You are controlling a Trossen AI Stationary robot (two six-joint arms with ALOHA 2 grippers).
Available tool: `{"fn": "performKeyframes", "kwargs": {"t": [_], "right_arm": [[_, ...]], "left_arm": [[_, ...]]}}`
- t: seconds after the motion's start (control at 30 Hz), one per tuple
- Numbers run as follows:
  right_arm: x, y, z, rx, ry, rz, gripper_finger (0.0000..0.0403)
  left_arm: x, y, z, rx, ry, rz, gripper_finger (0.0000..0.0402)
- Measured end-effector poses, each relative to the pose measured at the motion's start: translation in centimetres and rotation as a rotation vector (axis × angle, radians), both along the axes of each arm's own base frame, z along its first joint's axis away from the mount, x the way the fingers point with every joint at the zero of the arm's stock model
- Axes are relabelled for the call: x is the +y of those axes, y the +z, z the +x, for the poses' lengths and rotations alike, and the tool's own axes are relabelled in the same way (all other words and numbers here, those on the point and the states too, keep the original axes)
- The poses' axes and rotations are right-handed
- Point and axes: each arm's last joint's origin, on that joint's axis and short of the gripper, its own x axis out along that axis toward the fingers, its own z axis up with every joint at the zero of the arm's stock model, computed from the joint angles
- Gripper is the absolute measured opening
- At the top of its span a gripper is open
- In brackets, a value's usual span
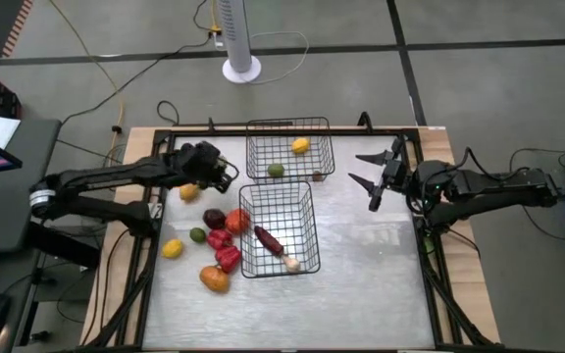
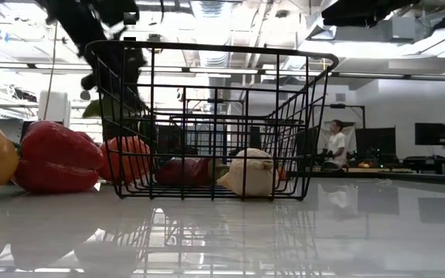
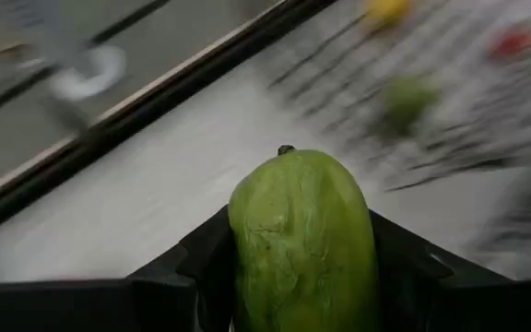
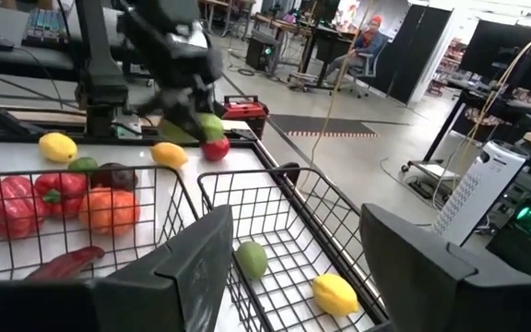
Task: Sort produce into baskets
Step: Put the cucumber into the bottom wire basket
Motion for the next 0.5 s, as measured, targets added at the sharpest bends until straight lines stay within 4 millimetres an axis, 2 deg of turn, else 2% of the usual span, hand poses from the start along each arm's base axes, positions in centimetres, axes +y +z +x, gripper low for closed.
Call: {"fn": "performKeyframes", "kwargs": {"t": [0.23,0.37,0.5], "right_arm": [[0.0,0.0,0.0,0.002,0.000,0.000,0.0265],[0.0,0.0,0.0,0.001,-0.002,0.000,0.0265],[0.0,0.1,0.0,-0.008,-0.002,0.001,0.0265]], "left_arm": [[-4.3,3.6,1.6,-0.449,-0.527,-0.120,0.0173],[-7.1,4.5,3.0,-0.602,-0.654,-0.109,0.0174],[-9.4,4.3,4.7,-0.648,-0.711,-0.046,0.0174]]}}
